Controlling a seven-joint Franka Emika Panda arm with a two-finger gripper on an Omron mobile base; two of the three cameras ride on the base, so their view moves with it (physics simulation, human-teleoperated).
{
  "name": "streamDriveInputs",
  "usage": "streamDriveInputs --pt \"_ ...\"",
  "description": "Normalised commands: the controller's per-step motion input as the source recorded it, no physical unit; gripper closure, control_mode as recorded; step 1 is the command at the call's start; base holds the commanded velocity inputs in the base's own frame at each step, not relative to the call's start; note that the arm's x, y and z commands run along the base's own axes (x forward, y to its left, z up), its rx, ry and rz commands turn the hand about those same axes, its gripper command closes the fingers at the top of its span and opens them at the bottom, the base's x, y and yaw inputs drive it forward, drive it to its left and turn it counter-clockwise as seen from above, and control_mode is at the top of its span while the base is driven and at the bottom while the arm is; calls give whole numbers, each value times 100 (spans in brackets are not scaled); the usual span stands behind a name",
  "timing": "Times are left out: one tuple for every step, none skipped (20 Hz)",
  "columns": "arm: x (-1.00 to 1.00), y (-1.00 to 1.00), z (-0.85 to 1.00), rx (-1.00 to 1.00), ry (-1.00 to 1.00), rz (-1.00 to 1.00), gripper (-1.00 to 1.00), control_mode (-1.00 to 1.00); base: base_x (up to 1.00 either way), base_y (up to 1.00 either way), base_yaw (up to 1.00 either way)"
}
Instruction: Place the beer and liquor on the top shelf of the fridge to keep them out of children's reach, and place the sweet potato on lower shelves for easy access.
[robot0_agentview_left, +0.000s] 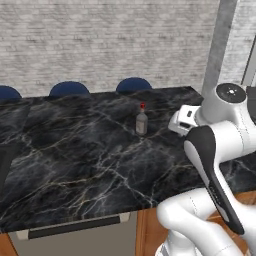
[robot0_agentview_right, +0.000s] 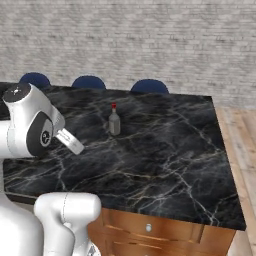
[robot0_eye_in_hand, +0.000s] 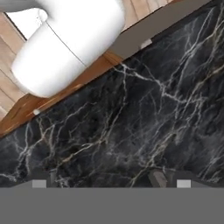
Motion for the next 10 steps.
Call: streamDriveInputs --pt "30 -14 0 -18 0 29 -100 -100 0 0 0" --pt "35 -14 0 -15 0 27 -100 -100 0 0 0" --pt "36 -16 0 -13 0 25 -100 -100 0 0 0" --pt "39 -10 0 -11 0 21 -100 -100 0 0 0" --pt "41 0 0 -9 0 15 -100 -100 0 0 0" --pt "45 0 0 -5 -3 14 -100 -100 0 0 0" --pt "56 0 -1 0 -4 9 -100 -100 0 0 0" --pt "61 0 -4 0 -4 7 -100 -100 0 0 0" --pt "68 0 -7 0 -2 4 -100 -100 0 0 0" --pt "69 0 -11 0 -1 1 -100 -100 0 0 0"
